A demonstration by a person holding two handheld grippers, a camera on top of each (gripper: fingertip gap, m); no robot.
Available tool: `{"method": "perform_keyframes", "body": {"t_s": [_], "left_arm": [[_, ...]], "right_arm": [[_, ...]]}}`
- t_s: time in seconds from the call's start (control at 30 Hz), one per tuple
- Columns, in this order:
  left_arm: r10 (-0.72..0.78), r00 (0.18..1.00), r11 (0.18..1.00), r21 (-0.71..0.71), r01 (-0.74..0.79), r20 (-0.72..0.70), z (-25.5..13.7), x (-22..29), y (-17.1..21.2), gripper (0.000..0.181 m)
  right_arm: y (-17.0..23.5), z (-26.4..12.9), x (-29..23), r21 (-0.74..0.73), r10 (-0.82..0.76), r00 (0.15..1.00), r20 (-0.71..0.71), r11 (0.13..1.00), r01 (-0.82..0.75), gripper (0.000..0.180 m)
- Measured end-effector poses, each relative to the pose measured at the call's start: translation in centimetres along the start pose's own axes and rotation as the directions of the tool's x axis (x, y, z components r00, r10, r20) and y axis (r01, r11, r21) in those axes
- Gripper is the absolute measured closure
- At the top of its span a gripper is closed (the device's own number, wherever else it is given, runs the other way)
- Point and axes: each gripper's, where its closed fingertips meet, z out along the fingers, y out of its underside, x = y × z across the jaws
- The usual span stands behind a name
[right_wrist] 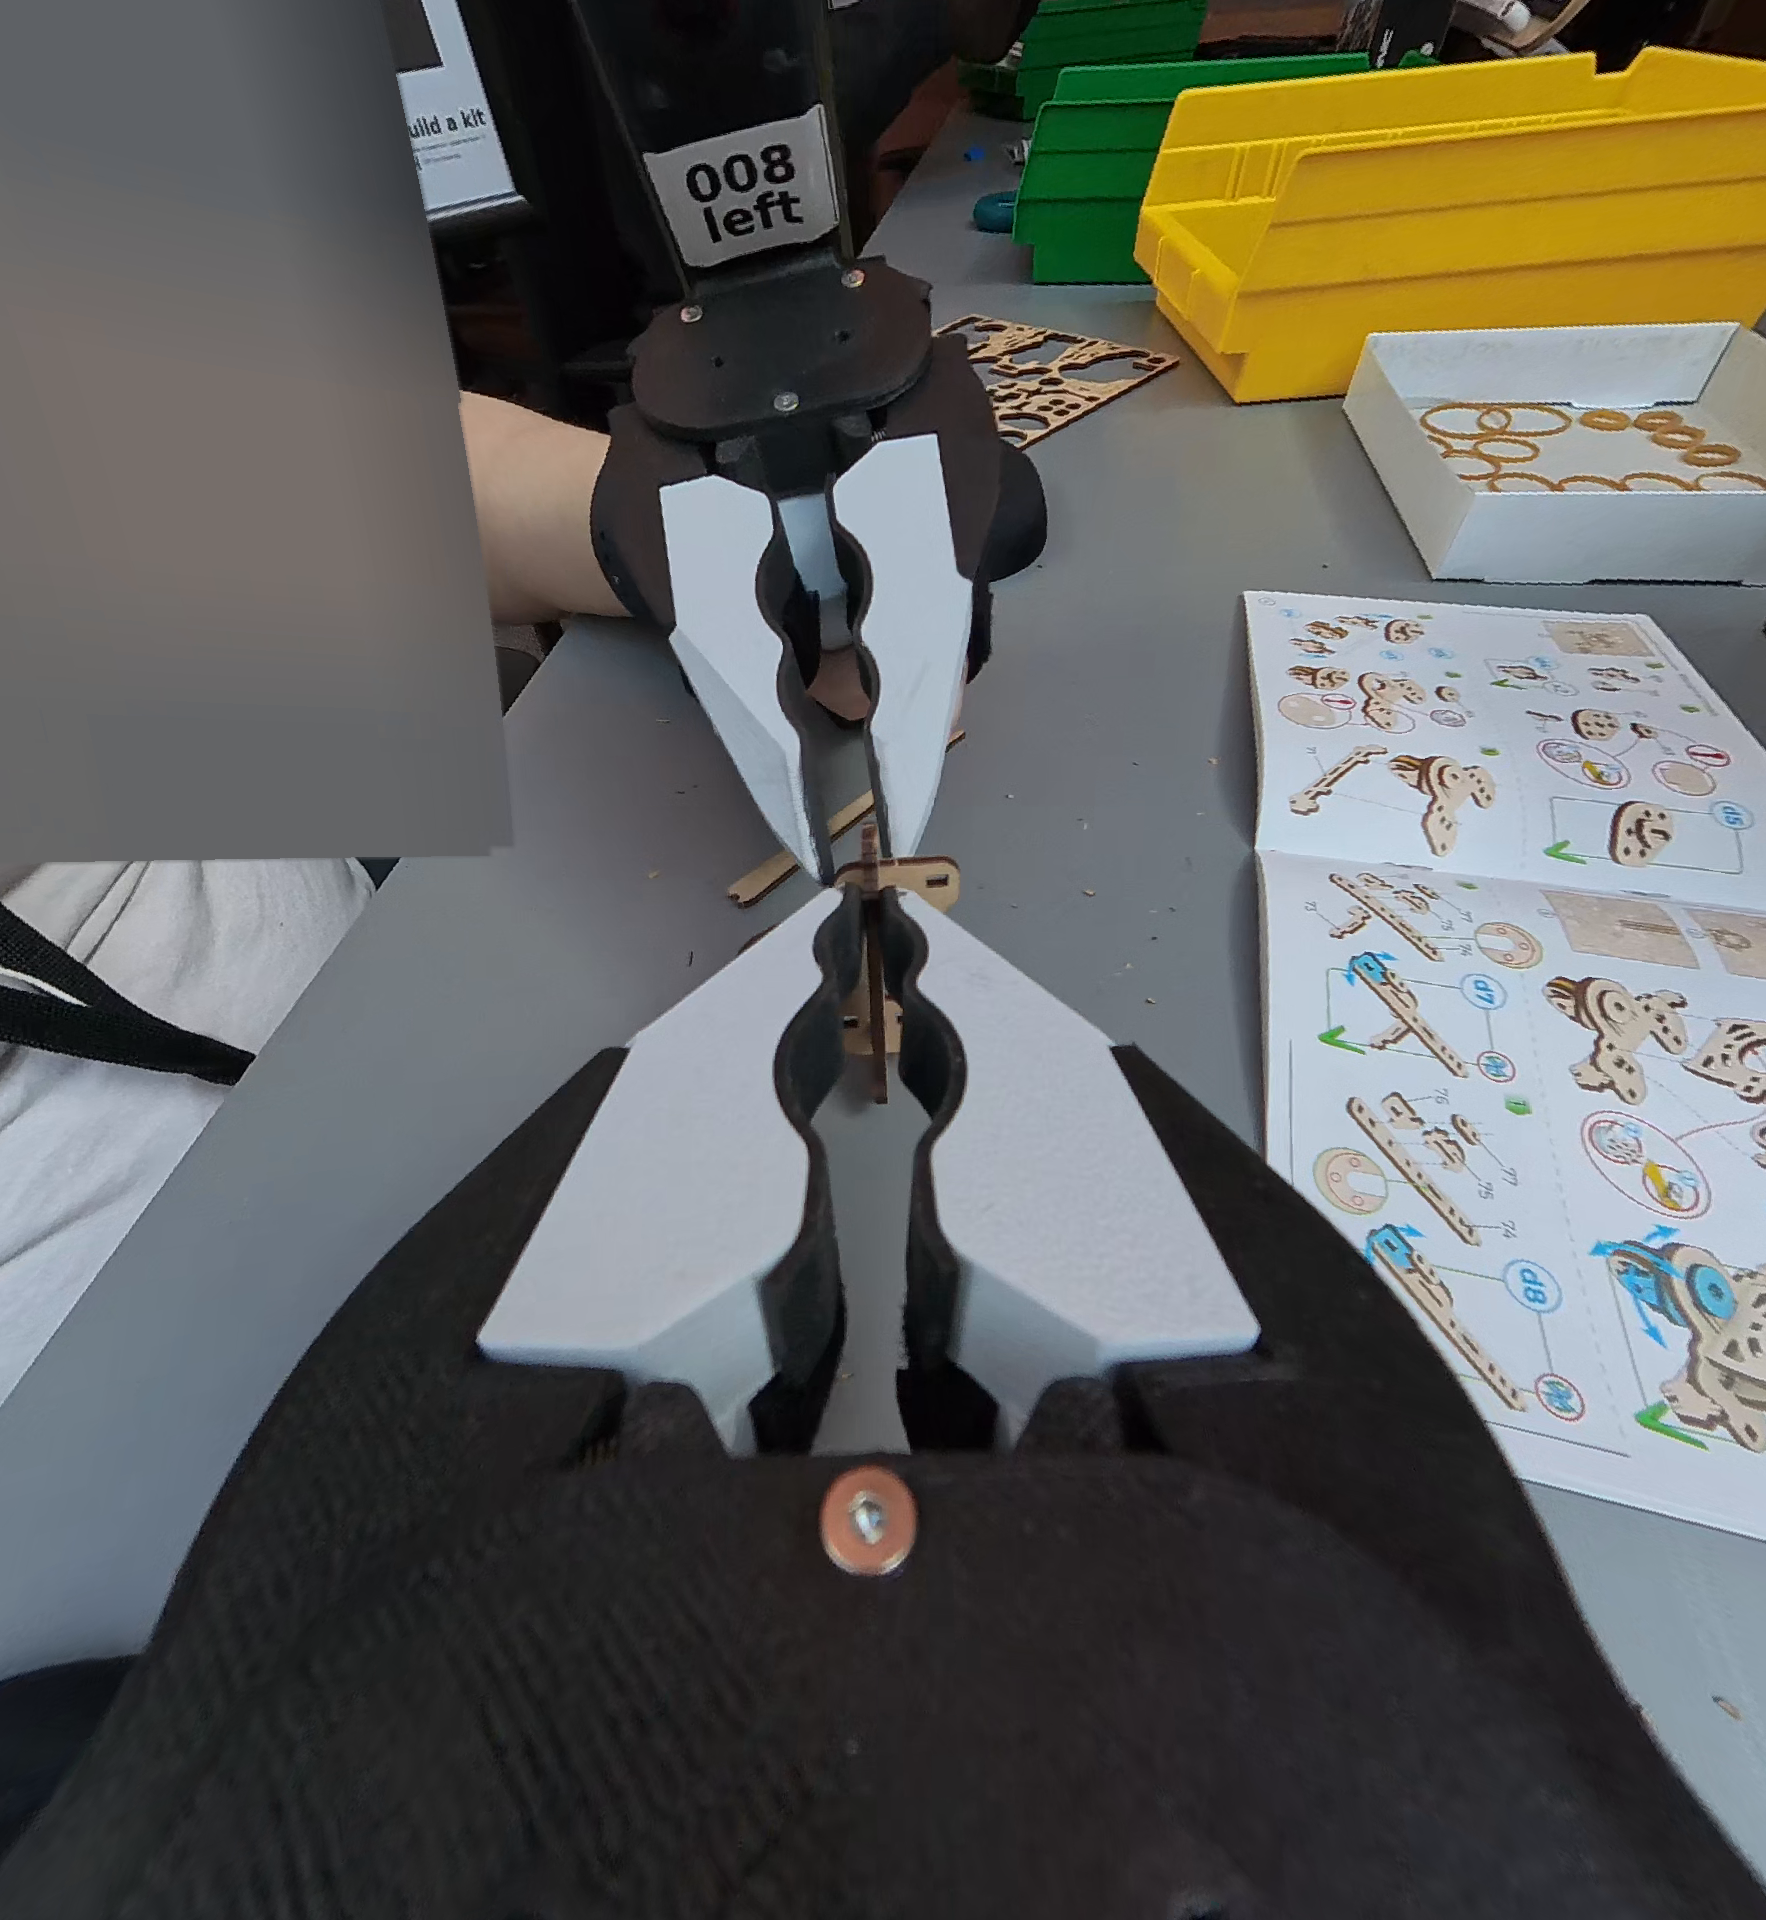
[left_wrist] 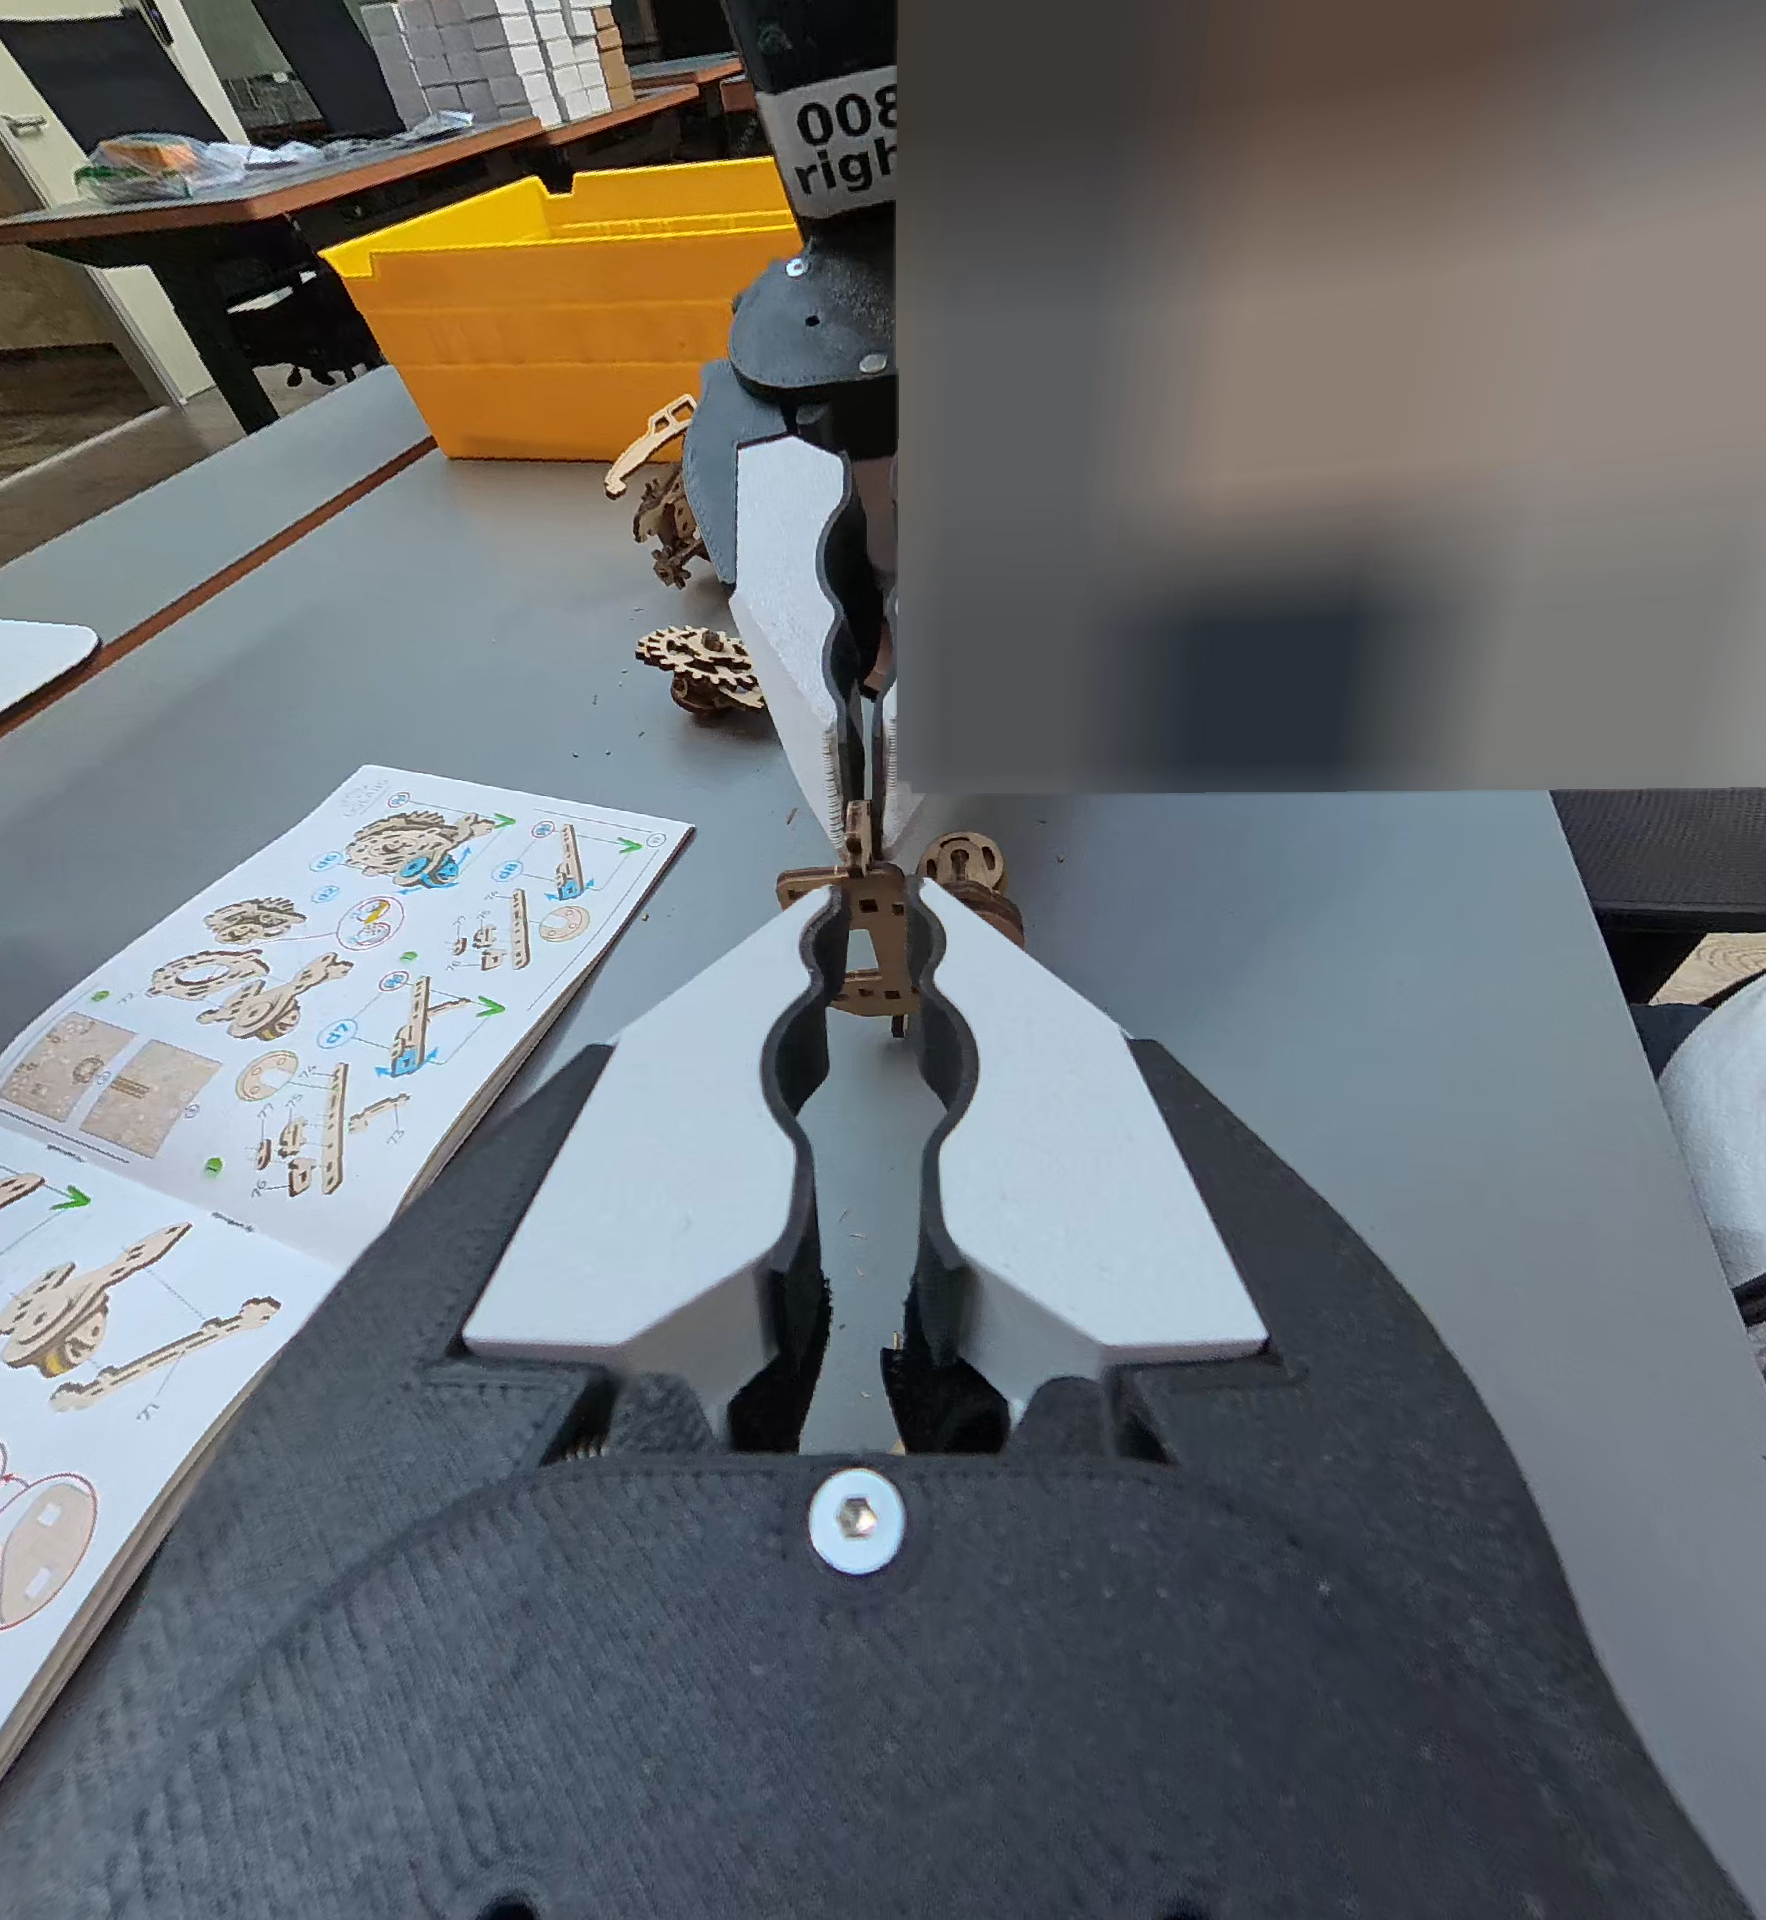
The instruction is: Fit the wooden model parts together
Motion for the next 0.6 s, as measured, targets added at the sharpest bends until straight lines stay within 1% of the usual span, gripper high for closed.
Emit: {"method": "perform_keyframes", "body": {"t_s": [0.2, 0.43, 0.6], "left_arm": [[0.016, 1.000, 1.000, -0.022, -0.016, 0.000, 0.22, 0.15, 0.27, 0.173], [0.053, 0.998, 0.997, -0.065, -0.052, 0.024, 0.62, 0.09, 0.83, 0.173], [0.054, 0.998, 0.997, -0.054, -0.052, 0.040, 0.56, -0.18, 0.66, 0.173]], "right_arm": [[0.00, -0.10, -0.14, 0.004, -0.003, 1.000, 0.011, 1.000, 0.003, 0.179], [0.21, -0.41, 0.04, -0.033, -0.032, 0.999, -0.013, 0.999, 0.031, 0.179], [0.42, -0.82, 0.41, -0.057, -0.028, 0.999, -0.028, 0.998, 0.027, 0.178]]}}
